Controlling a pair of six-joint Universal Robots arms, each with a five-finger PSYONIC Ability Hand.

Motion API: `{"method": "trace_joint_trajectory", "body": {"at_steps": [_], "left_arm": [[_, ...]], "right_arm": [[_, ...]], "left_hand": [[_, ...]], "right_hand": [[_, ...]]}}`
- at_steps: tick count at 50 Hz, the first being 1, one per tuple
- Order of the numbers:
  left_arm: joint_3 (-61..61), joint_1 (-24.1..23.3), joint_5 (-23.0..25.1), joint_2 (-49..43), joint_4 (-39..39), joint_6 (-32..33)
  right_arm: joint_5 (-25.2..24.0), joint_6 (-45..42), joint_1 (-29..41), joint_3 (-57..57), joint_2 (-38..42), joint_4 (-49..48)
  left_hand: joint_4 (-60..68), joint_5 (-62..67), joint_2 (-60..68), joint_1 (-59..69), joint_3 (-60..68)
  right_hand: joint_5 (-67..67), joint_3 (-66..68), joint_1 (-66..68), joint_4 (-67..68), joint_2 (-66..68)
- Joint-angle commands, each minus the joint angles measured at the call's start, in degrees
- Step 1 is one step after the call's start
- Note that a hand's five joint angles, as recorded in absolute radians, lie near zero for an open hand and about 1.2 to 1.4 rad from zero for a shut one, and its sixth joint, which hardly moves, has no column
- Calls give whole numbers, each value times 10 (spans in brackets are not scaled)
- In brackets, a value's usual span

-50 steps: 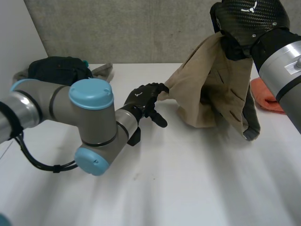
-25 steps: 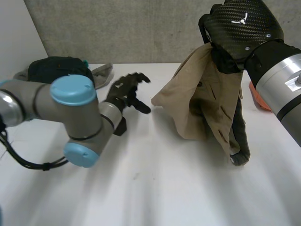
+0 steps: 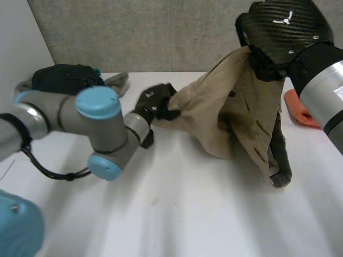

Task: Fold the laundry.

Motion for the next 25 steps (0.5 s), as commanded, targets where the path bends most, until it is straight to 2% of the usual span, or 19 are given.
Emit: {"method": "trace_joint_trajectory", "body": {"at_steps": [1, 8, 9, 13, 18, 25], "left_arm": [[-94, 56, -50, 206, -37, 108], [-177, 62, -45, 391, -93, 166], [-196, 63, -34, 438, -114, 175], [-234, 63, -7, 503, -146, 190], [-273, 65, 16, 501, -173, 217], [-262, 67, 12, 365, -178, 321]], "right_arm": [[1, -3, -77, -17, 5, 39], [1, -8, -119, -46, 4, 81], [1, -11, -121, -48, 4, 87], [0, -33, -127, -58, 9, 125], [2, -64, -126, -56, 58, 169], [21, -83, -113, -89, 172, 173]], "left_hand": [[116, 144, 116, 129, 120], [116, 144, 116, 129, 120], [116, 144, 116, 129, 120], [116, 144, 116, 129, 120], [116, 144, 116, 129, 120], [116, 144, 116, 129, 120]], "right_hand": [[117, 114, 164, 111, 122], [117, 114, 164, 111, 122], [117, 114, 164, 111, 122], [117, 114, 164, 111, 122], [117, 114, 164, 111, 122], [117, 114, 164, 111, 122]]}}
